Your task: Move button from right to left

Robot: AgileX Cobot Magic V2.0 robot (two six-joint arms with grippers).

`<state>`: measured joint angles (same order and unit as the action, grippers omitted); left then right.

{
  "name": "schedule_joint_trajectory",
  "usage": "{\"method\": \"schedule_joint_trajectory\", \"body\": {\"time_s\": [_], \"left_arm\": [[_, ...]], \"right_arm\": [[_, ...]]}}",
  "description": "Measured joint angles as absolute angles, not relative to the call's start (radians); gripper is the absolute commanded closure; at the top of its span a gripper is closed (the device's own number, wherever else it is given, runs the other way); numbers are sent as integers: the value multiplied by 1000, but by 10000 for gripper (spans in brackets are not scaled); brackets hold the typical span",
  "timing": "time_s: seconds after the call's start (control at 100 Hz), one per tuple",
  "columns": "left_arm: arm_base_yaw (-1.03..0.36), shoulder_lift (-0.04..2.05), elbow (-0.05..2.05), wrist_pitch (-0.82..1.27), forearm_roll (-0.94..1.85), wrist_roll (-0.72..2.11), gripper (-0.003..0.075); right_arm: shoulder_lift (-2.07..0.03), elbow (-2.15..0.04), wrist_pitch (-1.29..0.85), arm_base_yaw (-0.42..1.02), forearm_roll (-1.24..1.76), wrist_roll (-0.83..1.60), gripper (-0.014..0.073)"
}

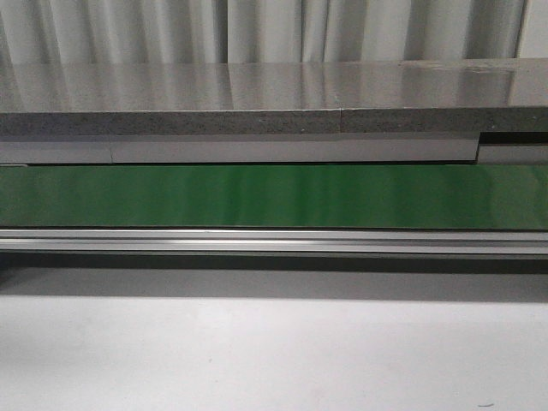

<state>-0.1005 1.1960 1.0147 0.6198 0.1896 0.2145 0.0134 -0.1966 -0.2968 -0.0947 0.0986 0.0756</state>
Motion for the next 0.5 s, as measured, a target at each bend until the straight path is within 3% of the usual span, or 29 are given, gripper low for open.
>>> {"method": "schedule_joint_trajectory", "body": {"time_s": [0.5], "left_arm": [[-101, 799, 717, 456, 194, 213, 741]], "right_arm": [[13, -197, -297, -95, 99, 76, 661]]}}
